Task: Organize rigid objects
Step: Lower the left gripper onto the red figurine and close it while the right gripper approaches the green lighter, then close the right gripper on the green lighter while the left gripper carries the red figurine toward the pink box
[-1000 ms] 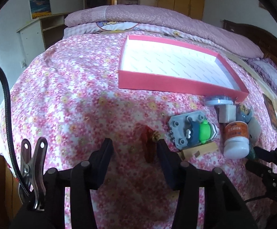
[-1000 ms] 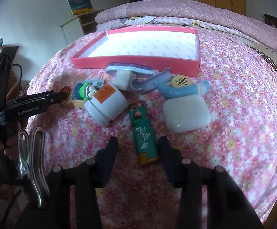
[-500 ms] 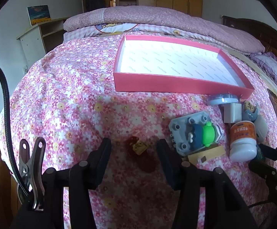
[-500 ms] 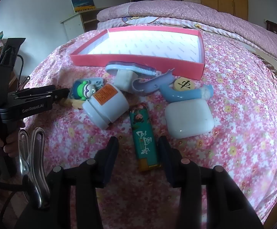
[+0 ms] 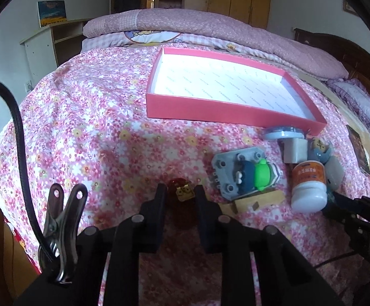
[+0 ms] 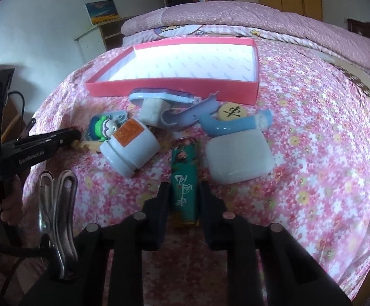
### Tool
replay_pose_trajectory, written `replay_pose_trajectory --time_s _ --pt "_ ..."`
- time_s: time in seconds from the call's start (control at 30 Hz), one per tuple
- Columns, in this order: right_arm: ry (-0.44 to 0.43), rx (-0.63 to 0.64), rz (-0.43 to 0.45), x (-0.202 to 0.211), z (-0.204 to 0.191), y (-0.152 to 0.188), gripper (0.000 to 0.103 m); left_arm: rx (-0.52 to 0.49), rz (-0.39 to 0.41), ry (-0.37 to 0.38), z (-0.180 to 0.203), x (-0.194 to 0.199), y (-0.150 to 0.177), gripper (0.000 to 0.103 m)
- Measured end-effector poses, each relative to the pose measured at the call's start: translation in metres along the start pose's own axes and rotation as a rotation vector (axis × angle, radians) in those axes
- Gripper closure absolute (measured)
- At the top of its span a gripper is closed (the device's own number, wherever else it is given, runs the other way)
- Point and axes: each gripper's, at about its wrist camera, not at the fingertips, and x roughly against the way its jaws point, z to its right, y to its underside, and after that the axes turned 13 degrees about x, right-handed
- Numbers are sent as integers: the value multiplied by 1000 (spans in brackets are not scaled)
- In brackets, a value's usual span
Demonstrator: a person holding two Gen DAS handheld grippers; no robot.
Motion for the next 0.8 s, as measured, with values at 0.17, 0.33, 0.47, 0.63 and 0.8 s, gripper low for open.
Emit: replay_pose_trajectory --time_s 0.17,0.33,0.47,0.63,0.8 --pt "-22 -10 21 5 0 -1 79 8 12 18 0 9 -2 80" --pt "-27 -18 66 15 1 -4 79 10 22 38 5 17 -6 80" --pt "-36 -20 87 19 0 -7 79 6 26 51 9 21 -8 80" --pt "-46 -10 103 23 1 -12 79 -12 36 62 18 23 -18 80" --pt "-57 -23 113 23 8 -23 79 -17 40 78 25 21 -30 80"
